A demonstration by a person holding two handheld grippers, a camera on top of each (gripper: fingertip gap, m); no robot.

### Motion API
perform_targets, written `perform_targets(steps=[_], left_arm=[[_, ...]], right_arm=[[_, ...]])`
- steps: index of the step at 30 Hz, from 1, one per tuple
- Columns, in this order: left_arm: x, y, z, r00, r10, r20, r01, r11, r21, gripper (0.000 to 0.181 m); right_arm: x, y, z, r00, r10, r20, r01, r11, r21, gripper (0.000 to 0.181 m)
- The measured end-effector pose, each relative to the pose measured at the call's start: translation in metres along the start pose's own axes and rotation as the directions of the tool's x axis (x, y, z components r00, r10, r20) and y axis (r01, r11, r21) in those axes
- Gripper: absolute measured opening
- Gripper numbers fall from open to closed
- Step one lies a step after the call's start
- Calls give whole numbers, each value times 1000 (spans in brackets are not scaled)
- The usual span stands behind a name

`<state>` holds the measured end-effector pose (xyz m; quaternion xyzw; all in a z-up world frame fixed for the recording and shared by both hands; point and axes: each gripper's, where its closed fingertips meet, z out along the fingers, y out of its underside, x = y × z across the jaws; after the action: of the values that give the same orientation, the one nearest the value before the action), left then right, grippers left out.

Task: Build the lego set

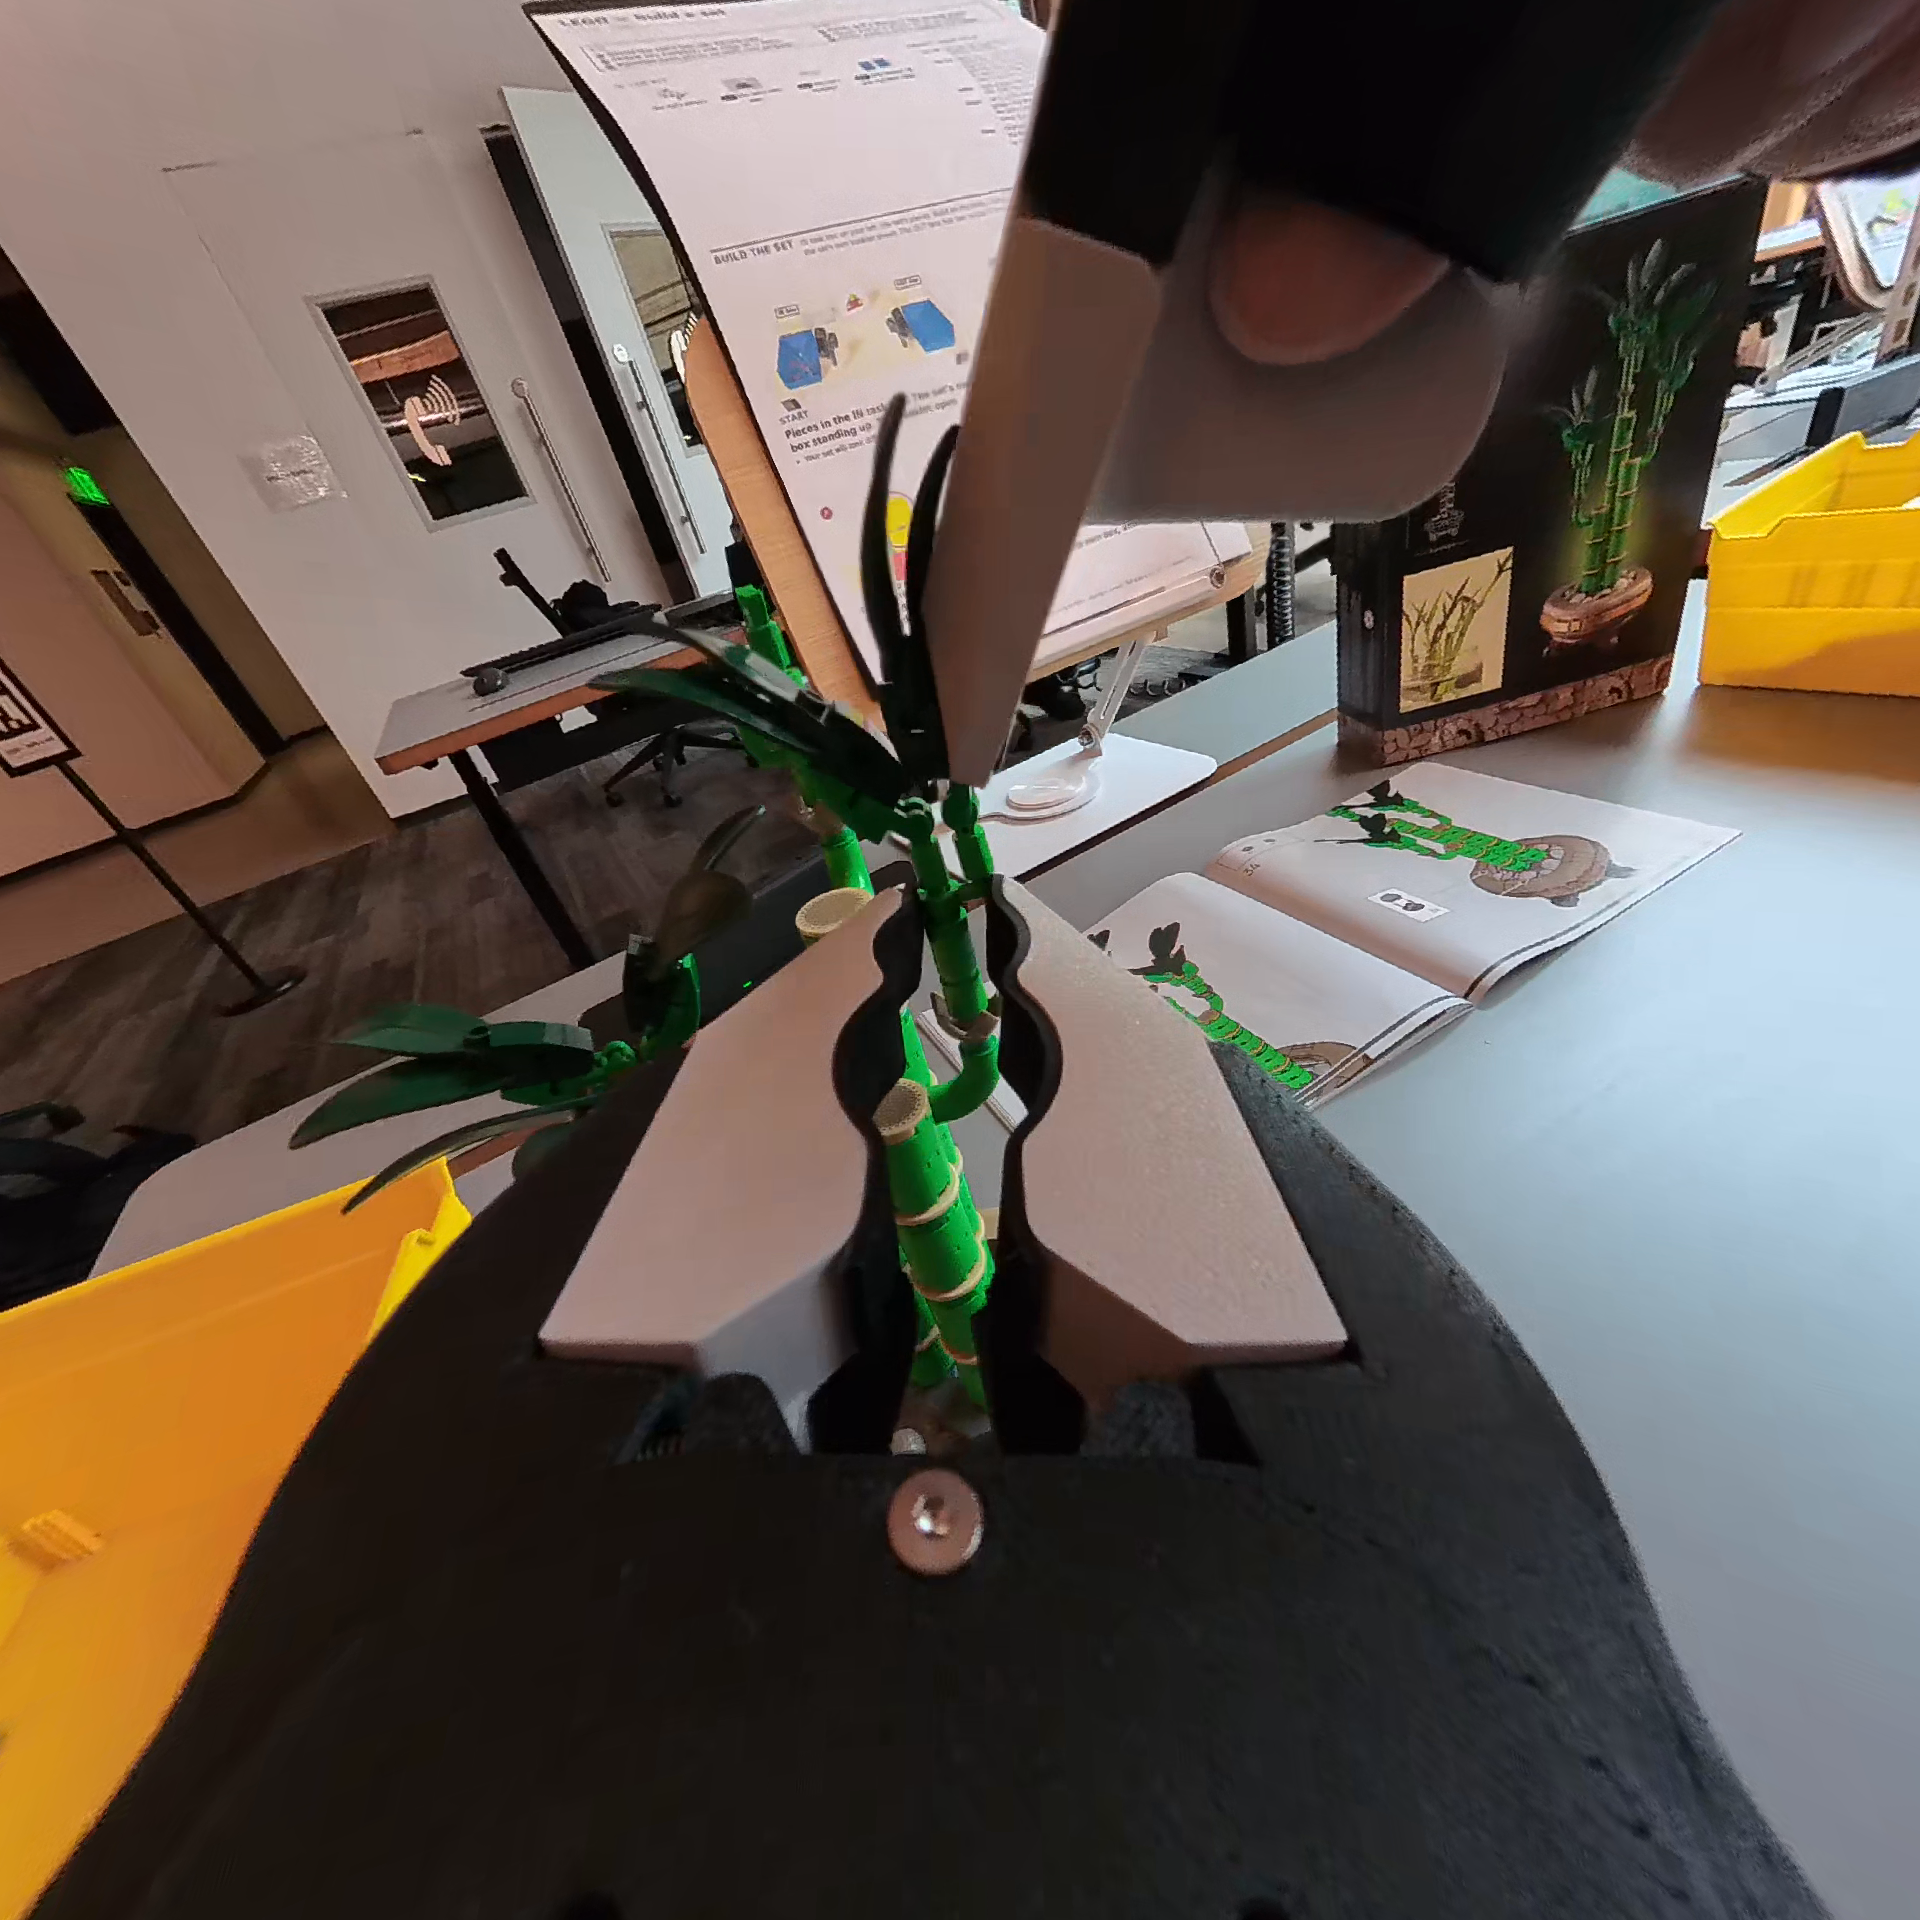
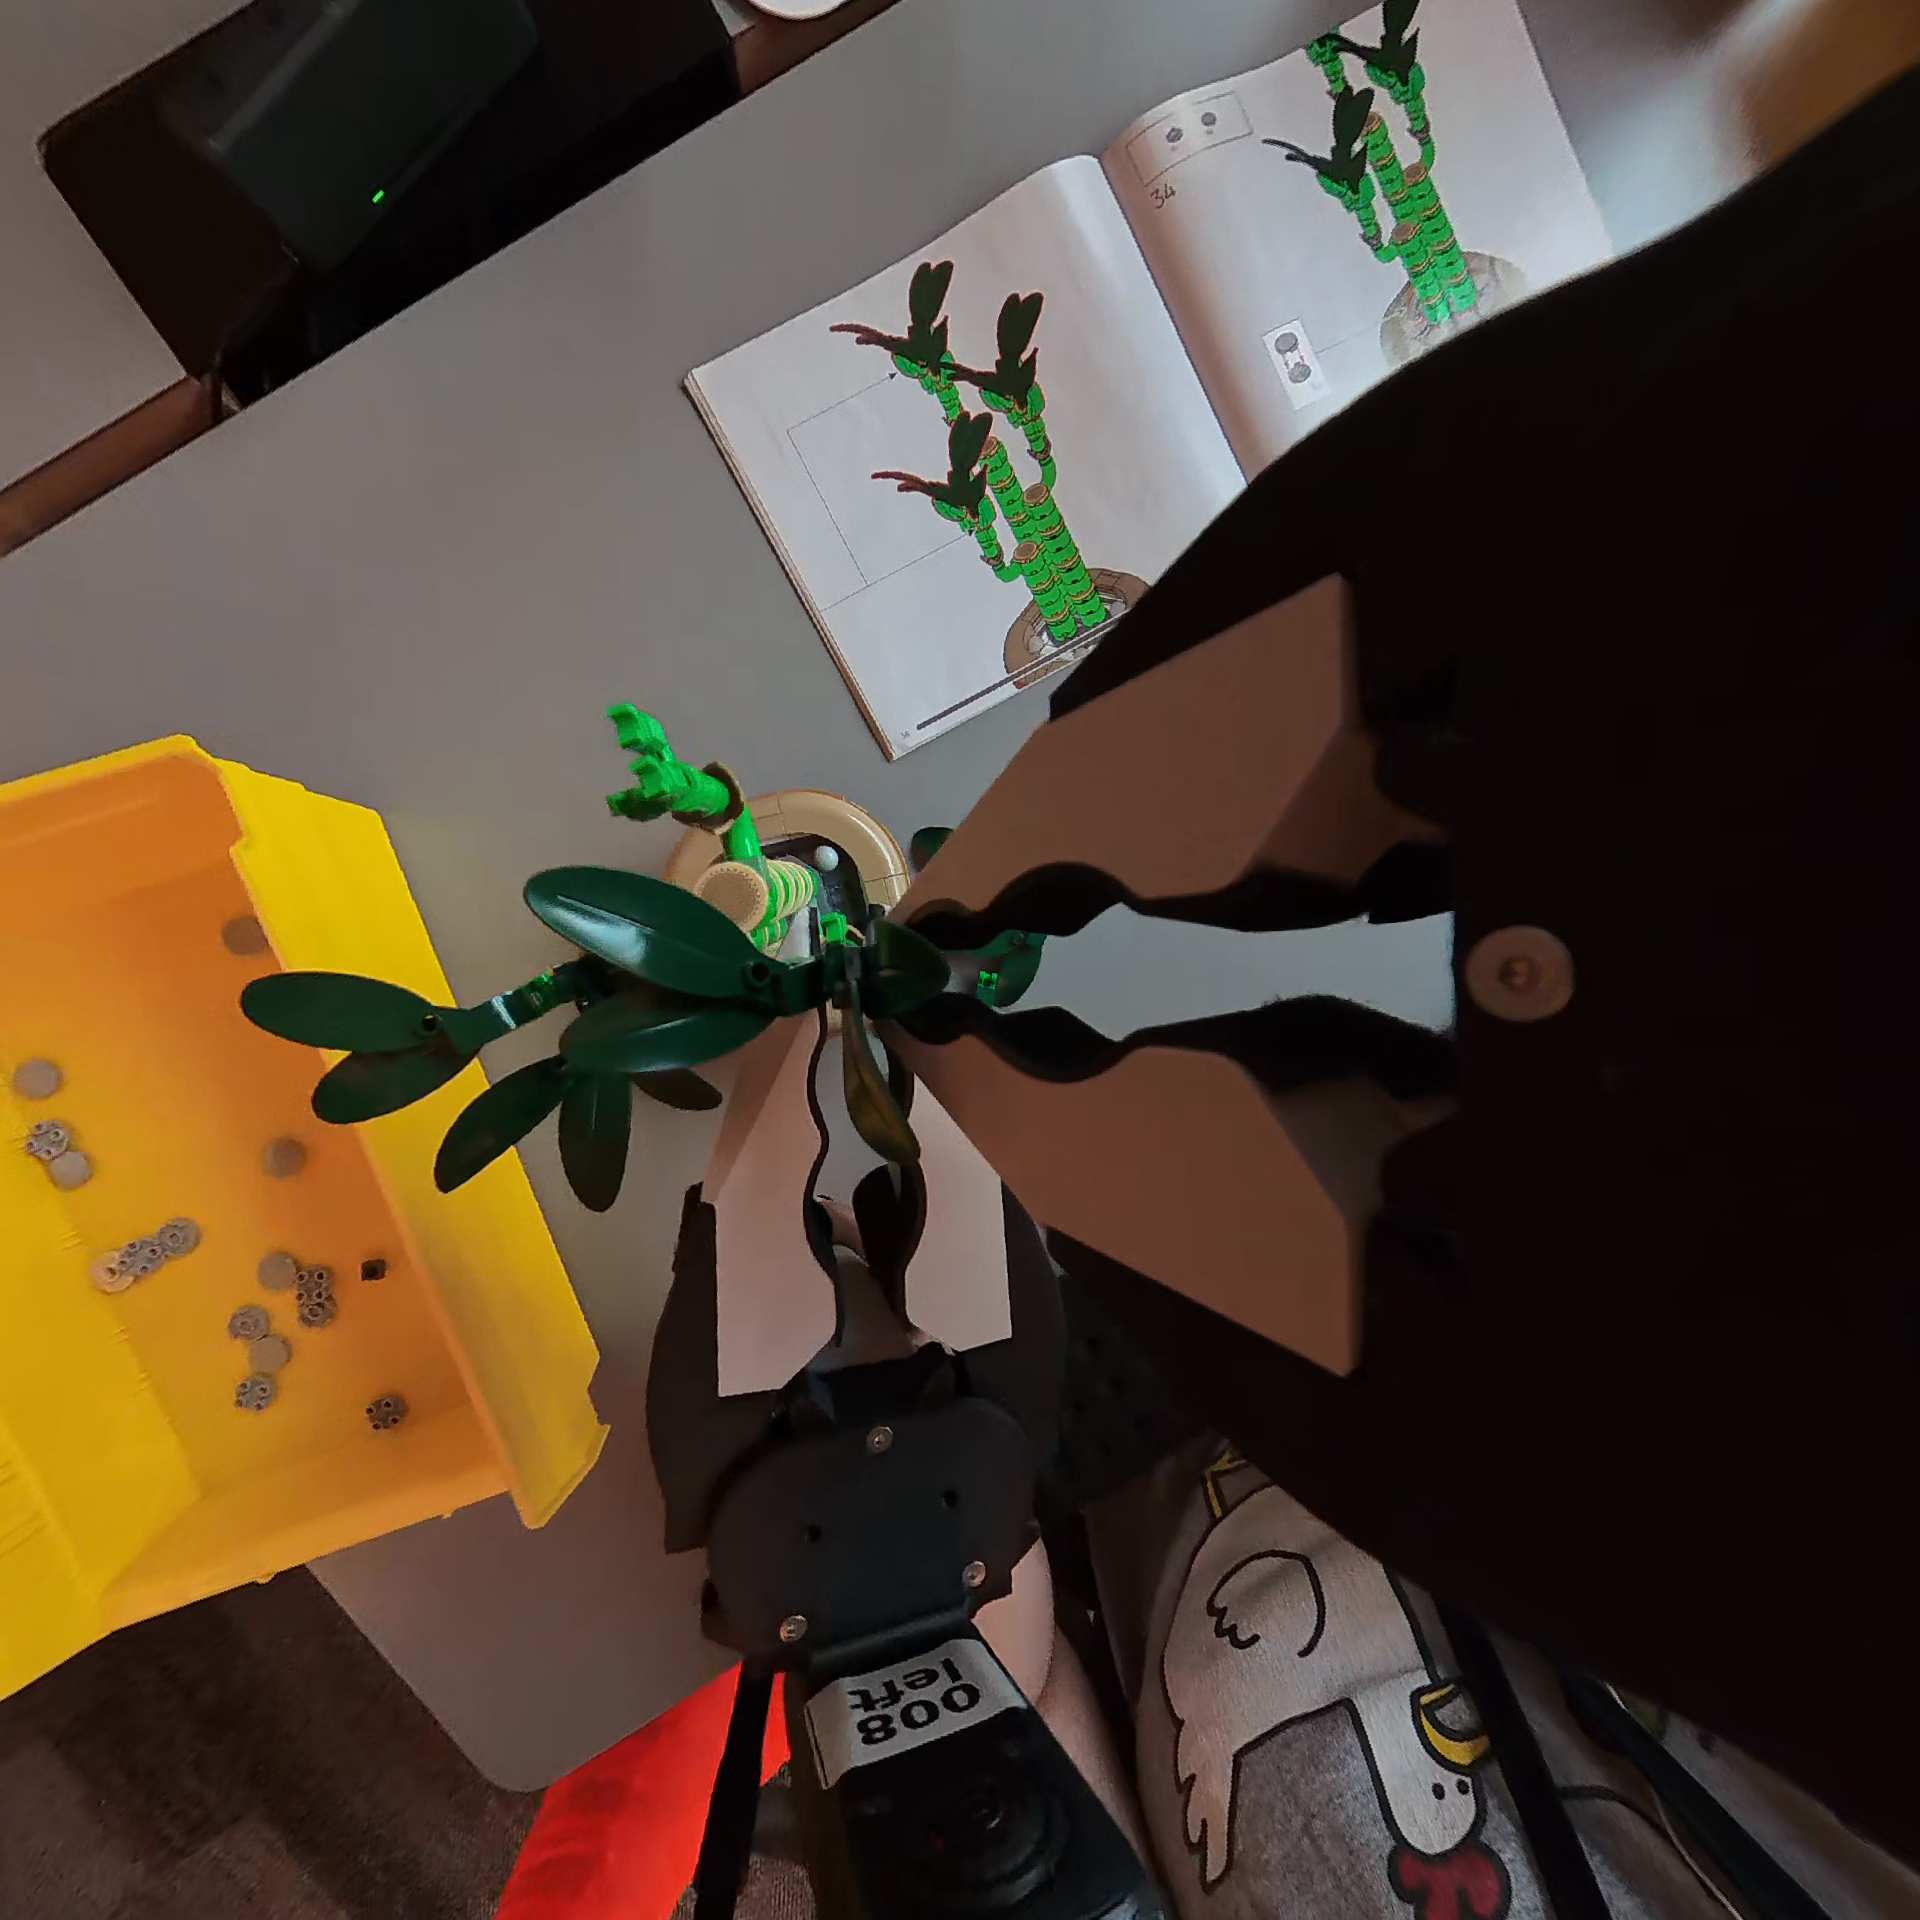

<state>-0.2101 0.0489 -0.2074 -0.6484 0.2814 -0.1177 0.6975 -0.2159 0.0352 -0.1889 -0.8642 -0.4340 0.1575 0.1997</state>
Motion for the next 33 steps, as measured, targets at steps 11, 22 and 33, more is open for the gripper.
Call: perform_targets(steps=[11,22,33], left_arm=[[2,0,1,1000,-14,-6,13,1000,-6,9],[3,0,3,1000,-1,-1,1,1000,-10,9],[-2,0,0,1000,-29,-5,29,999,14,10]], right_arm=[[1,4,1,999,32,-10,-33,996,-82,6],[2,3,1,999,18,-39,-20,999,-46,7],[-1,-1,0,998,-43,-54,60,934,352,7]])
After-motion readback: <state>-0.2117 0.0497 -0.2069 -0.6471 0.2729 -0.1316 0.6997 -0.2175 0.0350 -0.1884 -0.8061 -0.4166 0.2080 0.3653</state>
